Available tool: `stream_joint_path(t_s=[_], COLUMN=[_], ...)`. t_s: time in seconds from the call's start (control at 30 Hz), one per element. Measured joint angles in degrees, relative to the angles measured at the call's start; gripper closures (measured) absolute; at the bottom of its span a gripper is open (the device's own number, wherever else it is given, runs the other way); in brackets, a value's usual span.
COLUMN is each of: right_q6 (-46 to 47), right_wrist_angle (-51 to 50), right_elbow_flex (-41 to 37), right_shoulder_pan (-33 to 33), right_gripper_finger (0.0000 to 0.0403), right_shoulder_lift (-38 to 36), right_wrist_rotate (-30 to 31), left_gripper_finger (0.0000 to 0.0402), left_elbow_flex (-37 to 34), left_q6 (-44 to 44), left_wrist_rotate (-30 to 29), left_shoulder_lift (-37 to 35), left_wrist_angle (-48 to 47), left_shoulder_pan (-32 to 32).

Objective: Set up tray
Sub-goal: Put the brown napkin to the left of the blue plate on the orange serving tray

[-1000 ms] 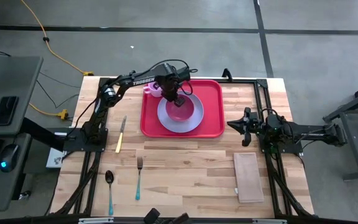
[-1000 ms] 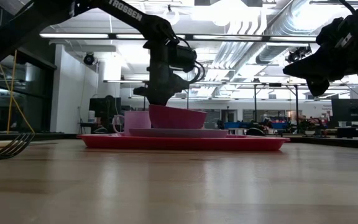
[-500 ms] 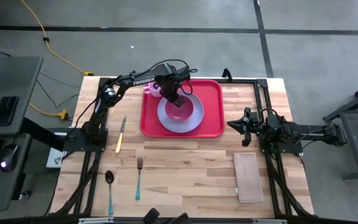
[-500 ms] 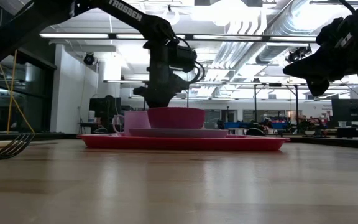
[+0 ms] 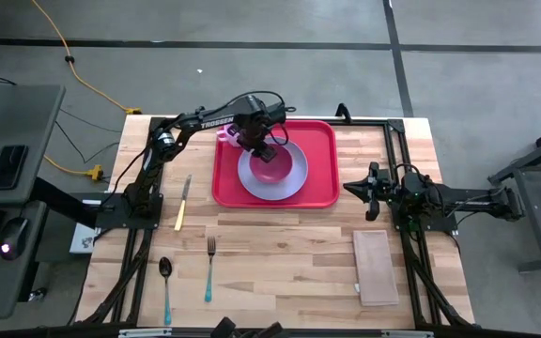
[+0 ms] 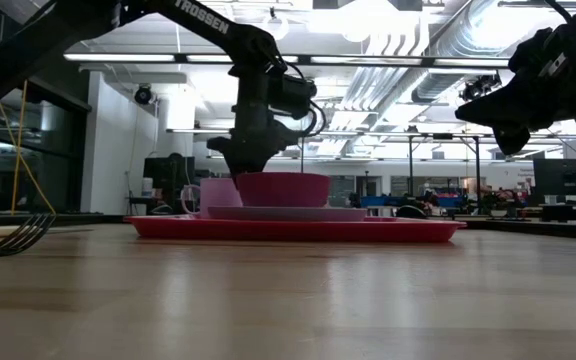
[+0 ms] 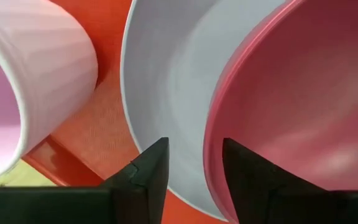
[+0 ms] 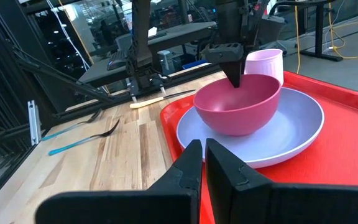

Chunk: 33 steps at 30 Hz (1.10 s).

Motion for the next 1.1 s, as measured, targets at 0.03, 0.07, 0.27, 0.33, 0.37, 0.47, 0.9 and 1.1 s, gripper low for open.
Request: stream_joint_path(t_s=[0.03, 0.07, 0.27, 0.33, 0.37, 0.47, 0.9, 1.1], right_q6=[0.00, 0.01, 0.02, 0.02, 0.03, 0.02, -0.15, -0.17], right_wrist_angle=[0.00, 0.01, 0.00, 0.02, 0.00, 0.00, -0.05, -0.05], right_elbow_flex=[0.00, 0.01, 0.00, 0.00, 0.01, 0.02, 0.01, 0.00], right_shoulder_pan=[-0.01, -0.01, 0.00, -0.02, -0.01, 0.00, -0.02, -0.02], right_gripper_finger=[0.0402, 0.0402, 0.0402, 0.0402, 0.0402, 0.0402, 0.0402, 0.0402], right_shoulder_lift=[0.00, -0.01, 0.00, -0.01, -0.01, 0.00, -0.02, -0.02], right_wrist_rotate=[-0.09, -0.09, -0.12, -0.12, -0.12, -0.12, -0.33, -0.31], left_gripper_finger=[0.0226, 0.0226, 0.0228, 0.0228, 0.0229, 0.0229, 0.0229, 0.0229], left_elbow_flex=[0.31, 0.70, 5.00, 6.96, 8.00, 11.91, 22.12, 22.18], left_q6=[-0.19, -0.54, -0.80, -0.80, -0.80, -0.83, -4.48, -8.84], left_wrist_rotate=[0.00, 0.00, -0.02, -0.02, -0.02, -0.02, 3.92, 3.08], left_shoulder_lift=[0.00, 0.00, -0.02, -0.02, -0.02, -0.02, -9.30, -17.37], left_wrist_angle=[-0.42, -0.55, -1.57, -3.84, -5.03, -9.43, -13.47, -13.74], left_shoulder_pan=[0.00, 0.00, 0.00, 0.00, 0.00, -0.05, -2.22, -5.72])
